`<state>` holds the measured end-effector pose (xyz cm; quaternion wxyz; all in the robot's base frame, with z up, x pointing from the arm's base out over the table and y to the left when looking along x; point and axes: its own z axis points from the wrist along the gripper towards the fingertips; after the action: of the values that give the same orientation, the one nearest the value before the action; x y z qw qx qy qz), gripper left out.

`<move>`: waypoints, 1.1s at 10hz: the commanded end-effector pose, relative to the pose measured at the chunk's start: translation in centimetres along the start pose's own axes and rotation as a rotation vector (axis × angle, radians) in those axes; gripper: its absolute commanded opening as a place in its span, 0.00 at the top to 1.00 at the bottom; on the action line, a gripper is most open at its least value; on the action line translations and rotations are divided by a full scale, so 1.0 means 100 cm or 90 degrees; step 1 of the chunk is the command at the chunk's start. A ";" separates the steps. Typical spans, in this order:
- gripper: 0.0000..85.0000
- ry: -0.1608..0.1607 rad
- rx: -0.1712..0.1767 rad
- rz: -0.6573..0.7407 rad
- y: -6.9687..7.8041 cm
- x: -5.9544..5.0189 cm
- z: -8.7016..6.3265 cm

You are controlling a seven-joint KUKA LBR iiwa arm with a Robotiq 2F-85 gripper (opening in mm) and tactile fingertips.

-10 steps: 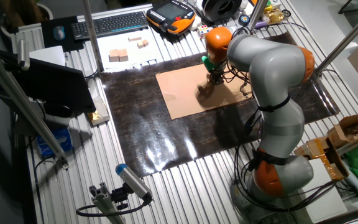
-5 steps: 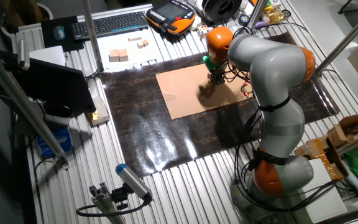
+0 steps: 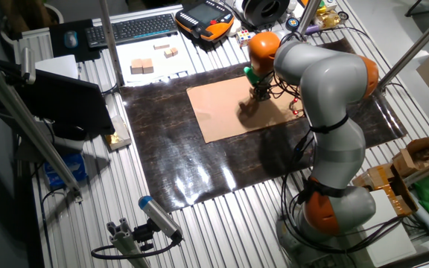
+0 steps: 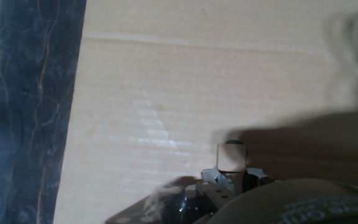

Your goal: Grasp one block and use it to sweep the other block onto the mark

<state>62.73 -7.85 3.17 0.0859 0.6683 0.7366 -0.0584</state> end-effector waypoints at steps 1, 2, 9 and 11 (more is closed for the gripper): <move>0.99 0.000 0.000 -0.001 0.000 0.000 0.000; 0.99 0.000 0.000 -0.001 0.000 -0.001 0.000; 0.99 0.001 0.000 -0.003 0.000 -0.002 0.000; 0.99 0.005 0.001 -0.004 0.000 0.000 -0.001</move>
<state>62.69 -7.81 3.25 0.0816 0.6665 0.7389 -0.0564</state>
